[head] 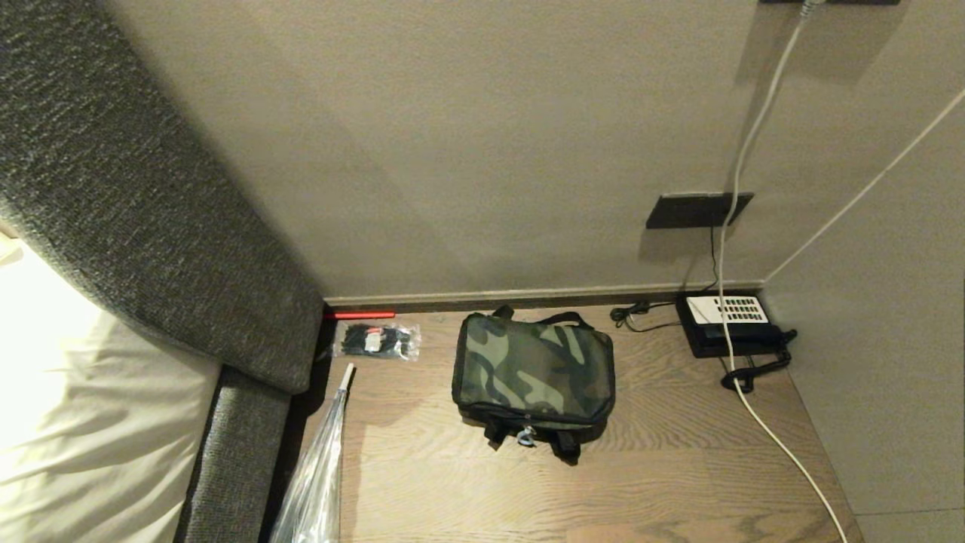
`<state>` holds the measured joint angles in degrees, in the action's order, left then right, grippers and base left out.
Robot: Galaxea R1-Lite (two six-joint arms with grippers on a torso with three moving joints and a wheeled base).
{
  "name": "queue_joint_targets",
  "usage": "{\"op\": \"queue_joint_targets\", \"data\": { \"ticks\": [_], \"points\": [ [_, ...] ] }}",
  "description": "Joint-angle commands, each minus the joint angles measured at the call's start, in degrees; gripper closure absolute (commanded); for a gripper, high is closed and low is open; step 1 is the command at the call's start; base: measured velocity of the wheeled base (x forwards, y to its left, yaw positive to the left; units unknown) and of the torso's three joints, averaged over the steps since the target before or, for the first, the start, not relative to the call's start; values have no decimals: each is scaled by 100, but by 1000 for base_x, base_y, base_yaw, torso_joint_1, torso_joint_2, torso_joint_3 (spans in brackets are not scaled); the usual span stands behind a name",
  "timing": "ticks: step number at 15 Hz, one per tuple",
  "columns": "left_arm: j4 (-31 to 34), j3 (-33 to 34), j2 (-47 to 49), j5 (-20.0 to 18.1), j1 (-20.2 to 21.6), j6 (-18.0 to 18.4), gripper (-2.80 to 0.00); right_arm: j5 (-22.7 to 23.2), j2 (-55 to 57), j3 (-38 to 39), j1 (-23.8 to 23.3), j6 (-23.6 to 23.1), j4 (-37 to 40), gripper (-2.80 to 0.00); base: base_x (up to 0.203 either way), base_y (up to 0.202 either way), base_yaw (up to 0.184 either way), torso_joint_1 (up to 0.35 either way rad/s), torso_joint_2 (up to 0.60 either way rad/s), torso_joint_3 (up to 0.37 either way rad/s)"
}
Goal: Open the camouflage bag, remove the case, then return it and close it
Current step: Open the top of the storage box
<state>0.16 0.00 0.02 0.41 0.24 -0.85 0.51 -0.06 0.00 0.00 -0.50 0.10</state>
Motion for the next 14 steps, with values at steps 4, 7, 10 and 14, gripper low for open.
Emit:
{"op": "queue_joint_targets", "data": {
  "ticks": [4,7,10,14],
  "points": [
    [2,18,-2,2,2,-3,0,2,-20,0,0,0,-1,0,0,0,0,2,5,-198],
    [2,18,-2,2,2,-3,0,2,-20,0,0,4,-1,0,0,0,0,2,3,-197],
    [2,18,-2,2,2,-11,0,2,-20,0,0,-3,-1,0,0,0,0,2,5,-195],
    [2,18,-2,2,2,-11,0,2,-20,0,0,-3,-1,0,0,0,0,2,5,-197]
  ]
}}
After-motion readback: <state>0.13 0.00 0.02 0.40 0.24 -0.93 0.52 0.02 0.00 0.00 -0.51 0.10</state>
